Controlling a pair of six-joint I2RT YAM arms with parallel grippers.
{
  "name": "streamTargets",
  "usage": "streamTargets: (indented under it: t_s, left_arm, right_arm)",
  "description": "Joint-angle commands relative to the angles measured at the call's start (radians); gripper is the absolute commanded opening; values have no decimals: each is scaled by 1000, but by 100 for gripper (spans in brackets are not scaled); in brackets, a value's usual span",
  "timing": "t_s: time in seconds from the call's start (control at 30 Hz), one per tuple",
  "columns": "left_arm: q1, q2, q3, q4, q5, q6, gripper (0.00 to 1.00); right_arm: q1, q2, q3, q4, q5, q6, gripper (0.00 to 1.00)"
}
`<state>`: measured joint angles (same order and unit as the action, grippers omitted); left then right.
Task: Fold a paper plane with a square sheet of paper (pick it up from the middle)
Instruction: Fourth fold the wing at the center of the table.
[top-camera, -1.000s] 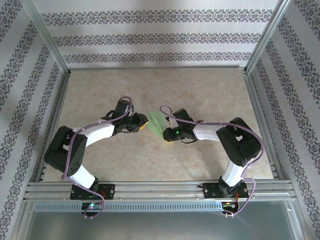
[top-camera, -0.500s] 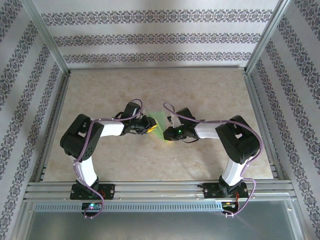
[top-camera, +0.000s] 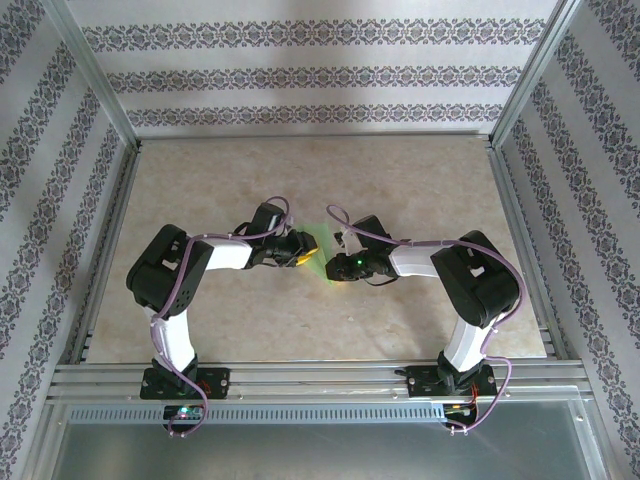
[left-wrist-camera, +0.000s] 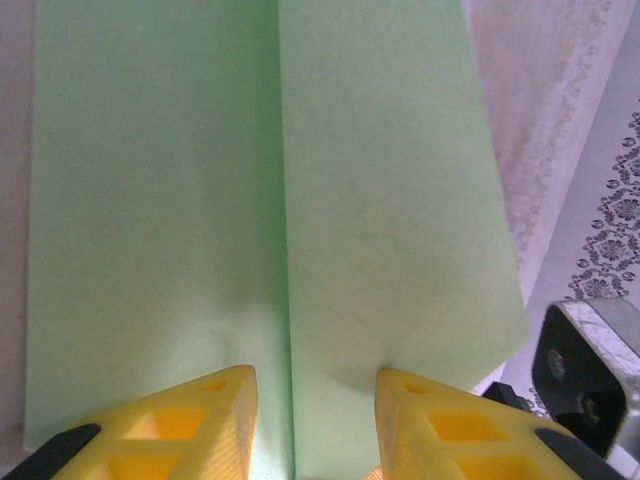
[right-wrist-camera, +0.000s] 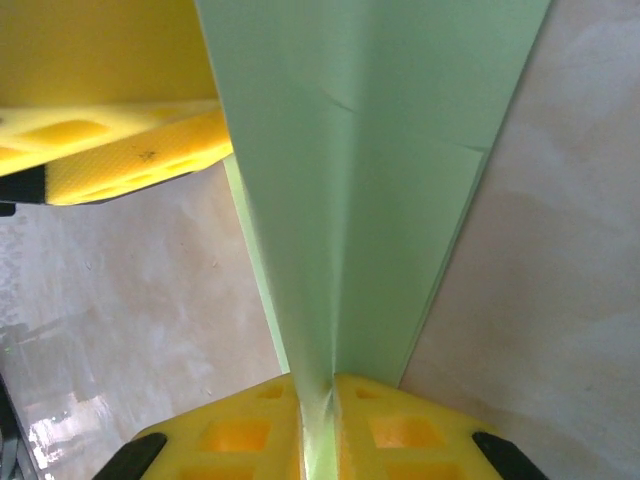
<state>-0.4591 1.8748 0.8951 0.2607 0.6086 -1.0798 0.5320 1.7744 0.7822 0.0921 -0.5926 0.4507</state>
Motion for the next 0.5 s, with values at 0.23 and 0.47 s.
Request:
streamTargets:
  t_s: [0.23,0.47]
  left_arm:
    - [-15,41,25,-95,-15,41,42]
    - [-22,49,61,-217,-44,90,46]
  right_arm:
    - [-6,10,15,-29,24,35,25]
    - [-7,17,15,-30,58,71,25]
